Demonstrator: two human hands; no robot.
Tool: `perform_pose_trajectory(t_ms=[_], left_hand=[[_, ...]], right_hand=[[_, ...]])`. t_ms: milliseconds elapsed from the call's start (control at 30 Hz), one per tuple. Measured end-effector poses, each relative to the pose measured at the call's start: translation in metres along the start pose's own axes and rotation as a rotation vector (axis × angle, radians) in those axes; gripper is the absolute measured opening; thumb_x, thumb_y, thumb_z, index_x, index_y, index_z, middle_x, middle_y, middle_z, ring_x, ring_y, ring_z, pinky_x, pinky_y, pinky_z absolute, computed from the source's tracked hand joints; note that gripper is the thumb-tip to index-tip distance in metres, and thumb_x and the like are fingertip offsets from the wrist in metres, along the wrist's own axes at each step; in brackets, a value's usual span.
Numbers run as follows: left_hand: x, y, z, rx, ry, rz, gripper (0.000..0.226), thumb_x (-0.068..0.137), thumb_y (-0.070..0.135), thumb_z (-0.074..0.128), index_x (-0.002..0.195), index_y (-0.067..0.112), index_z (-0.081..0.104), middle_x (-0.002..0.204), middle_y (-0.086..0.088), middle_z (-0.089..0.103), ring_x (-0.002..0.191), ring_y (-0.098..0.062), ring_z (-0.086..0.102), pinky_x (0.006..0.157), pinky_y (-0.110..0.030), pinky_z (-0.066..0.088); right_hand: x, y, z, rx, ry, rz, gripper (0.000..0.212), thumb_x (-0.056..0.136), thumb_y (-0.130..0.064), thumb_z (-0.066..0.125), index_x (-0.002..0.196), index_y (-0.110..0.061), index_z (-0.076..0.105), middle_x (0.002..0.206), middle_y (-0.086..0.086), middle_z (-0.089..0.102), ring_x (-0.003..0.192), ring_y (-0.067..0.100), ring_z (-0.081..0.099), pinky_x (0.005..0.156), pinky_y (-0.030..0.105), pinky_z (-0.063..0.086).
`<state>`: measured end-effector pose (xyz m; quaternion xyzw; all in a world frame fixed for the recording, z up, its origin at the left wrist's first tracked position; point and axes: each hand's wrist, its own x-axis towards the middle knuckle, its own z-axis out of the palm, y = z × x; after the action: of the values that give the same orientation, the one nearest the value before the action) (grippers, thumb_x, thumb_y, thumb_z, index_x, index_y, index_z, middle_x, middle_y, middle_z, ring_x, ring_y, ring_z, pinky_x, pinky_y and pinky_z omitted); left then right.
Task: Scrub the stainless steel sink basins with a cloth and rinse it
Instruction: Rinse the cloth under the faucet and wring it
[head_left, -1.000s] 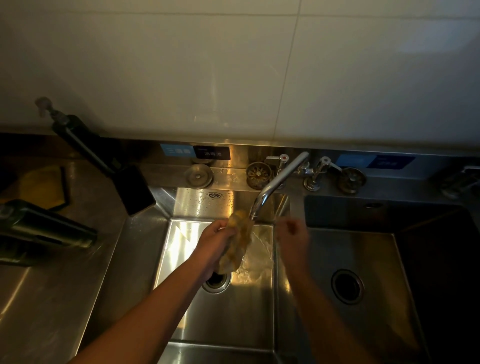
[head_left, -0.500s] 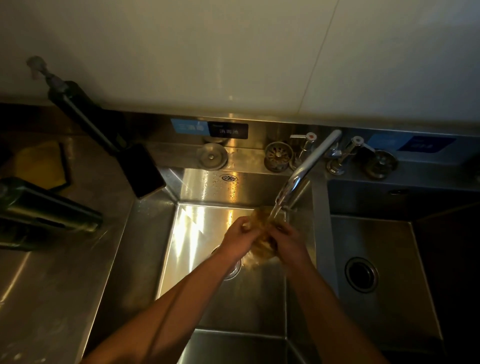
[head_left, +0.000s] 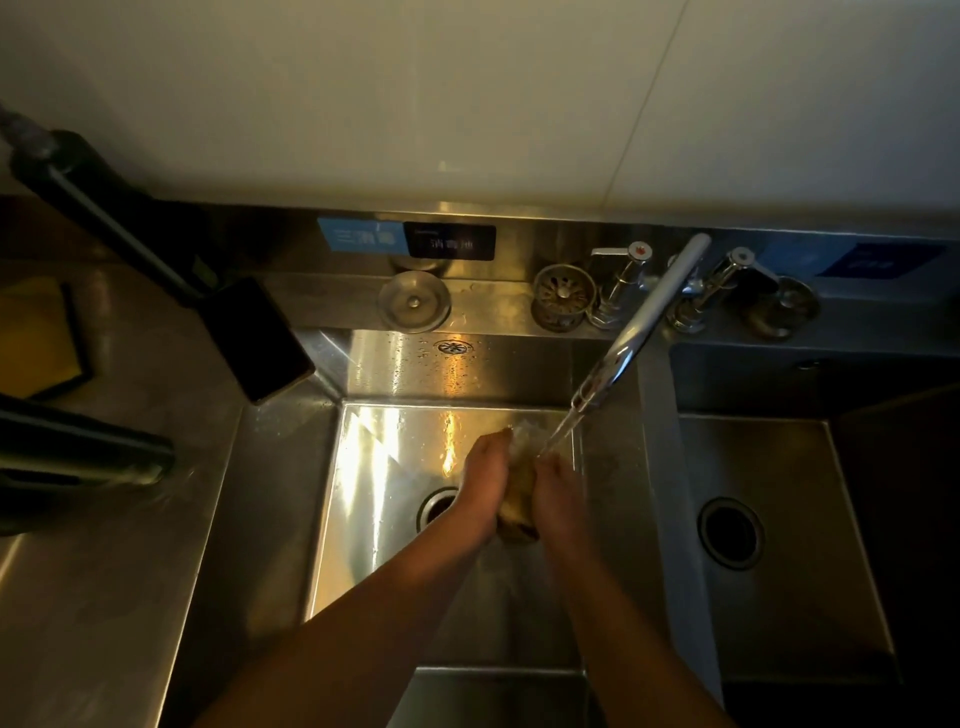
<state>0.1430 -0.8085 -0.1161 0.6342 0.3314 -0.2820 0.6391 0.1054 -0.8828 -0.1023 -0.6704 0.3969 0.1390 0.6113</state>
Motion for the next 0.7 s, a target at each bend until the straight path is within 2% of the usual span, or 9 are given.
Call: perform_pose_trajectory(t_ms=[67, 133, 200, 267, 333, 433, 567, 633, 700], left_hand=[[0.005, -0.002, 0.002, 0.086, 0.034, 0.026, 0.028, 0.100, 0.034, 0.049, 0.106, 0.014, 0.068, 0.091, -0.004, 0.068, 0.090, -0.023, 0.066, 0.071, -0.022, 0.053], [0.004, -0.012, 0.008, 0.148, 0.029, 0.053, 0.024, 0.102, 0.028, 0.049, 0.102, 0.012, 0.067, 0.086, -0.003, 0.067, 0.083, -0.019, 0.066, 0.058, -0.017, 0.045], [-0.007, -0.019, 0.015, 0.110, -0.044, 0.059, 0.019, 0.101, 0.026, 0.053, 0.095, 0.015, 0.067, 0.085, -0.003, 0.069, 0.082, -0.017, 0.067, 0.064, -0.023, 0.048], [-0.003, -0.023, 0.016, 0.135, -0.049, 0.086, 0.021, 0.101, 0.026, 0.055, 0.088, 0.014, 0.067, 0.084, -0.004, 0.070, 0.081, -0.018, 0.066, 0.070, -0.028, 0.050], [0.013, -0.021, 0.009, 0.137, 0.067, 0.100, 0.026, 0.100, 0.026, 0.055, 0.083, 0.011, 0.067, 0.080, -0.007, 0.068, 0.076, -0.019, 0.064, 0.067, -0.029, 0.048], [0.022, -0.014, 0.001, 0.218, 0.189, 0.059, 0.034, 0.100, 0.040, 0.051, 0.098, 0.011, 0.068, 0.094, -0.010, 0.070, 0.090, -0.026, 0.066, 0.076, -0.035, 0.049], [0.012, -0.013, 0.000, 0.276, -0.063, -0.082, 0.050, 0.094, 0.061, 0.052, 0.097, 0.014, 0.068, 0.093, -0.008, 0.073, 0.088, -0.023, 0.069, 0.080, -0.037, 0.057], [0.012, -0.015, -0.009, 0.247, -0.150, -0.134, 0.043, 0.087, 0.054, 0.067, 0.097, 0.013, 0.069, 0.092, -0.009, 0.074, 0.087, -0.026, 0.071, 0.074, -0.037, 0.059], [0.017, -0.018, -0.020, 0.170, -0.181, -0.069, 0.020, 0.083, 0.027, 0.080, 0.090, 0.012, 0.070, 0.087, -0.010, 0.074, 0.081, -0.025, 0.071, 0.070, -0.037, 0.060]], right_hand=[[-0.002, 0.005, 0.010, 0.030, -0.008, 0.003, 0.029, 0.104, -0.036, 0.043, 0.085, -0.028, 0.064, 0.087, 0.000, 0.069, 0.085, 0.013, 0.065, 0.079, 0.035, 0.054], [0.007, 0.013, 0.012, 0.033, 0.052, -0.007, 0.030, 0.102, -0.038, 0.045, 0.087, -0.025, 0.068, 0.083, 0.000, 0.071, 0.084, 0.018, 0.069, 0.080, 0.041, 0.057], [0.019, 0.020, 0.008, 0.049, 0.137, 0.000, 0.031, 0.102, -0.035, 0.046, 0.088, -0.020, 0.069, 0.081, 0.002, 0.070, 0.086, 0.026, 0.070, 0.079, 0.044, 0.057], [0.021, 0.021, 0.008, 0.050, 0.159, 0.009, 0.033, 0.104, -0.034, 0.044, 0.091, -0.017, 0.068, 0.082, 0.004, 0.069, 0.086, 0.026, 0.069, 0.075, 0.040, 0.055], [0.015, 0.019, 0.013, 0.031, 0.096, -0.011, 0.037, 0.104, -0.036, 0.041, 0.096, -0.015, 0.069, 0.086, 0.005, 0.070, 0.085, 0.021, 0.069, 0.076, 0.037, 0.055], [0.009, 0.013, 0.014, 0.026, 0.053, -0.023, 0.040, 0.104, -0.040, 0.040, 0.096, -0.014, 0.069, 0.086, 0.004, 0.069, 0.084, 0.017, 0.067, 0.069, 0.028, 0.051], [0.025, 0.006, 0.003, 0.060, 0.071, 0.046, 0.030, 0.103, -0.034, 0.045, 0.094, -0.016, 0.067, 0.085, 0.000, 0.065, 0.083, 0.015, 0.063, 0.065, 0.025, 0.046], [0.029, 0.007, -0.002, 0.104, 0.024, 0.124, 0.022, 0.100, -0.030, 0.052, 0.090, -0.018, 0.067, 0.090, 0.006, 0.069, 0.082, 0.015, 0.065, 0.071, 0.030, 0.052], [0.037, 0.015, -0.009, 0.092, 0.032, 0.157, 0.012, 0.094, -0.019, 0.061, 0.095, -0.010, 0.069, 0.099, 0.015, 0.071, 0.083, 0.020, 0.067, 0.066, 0.029, 0.052]])
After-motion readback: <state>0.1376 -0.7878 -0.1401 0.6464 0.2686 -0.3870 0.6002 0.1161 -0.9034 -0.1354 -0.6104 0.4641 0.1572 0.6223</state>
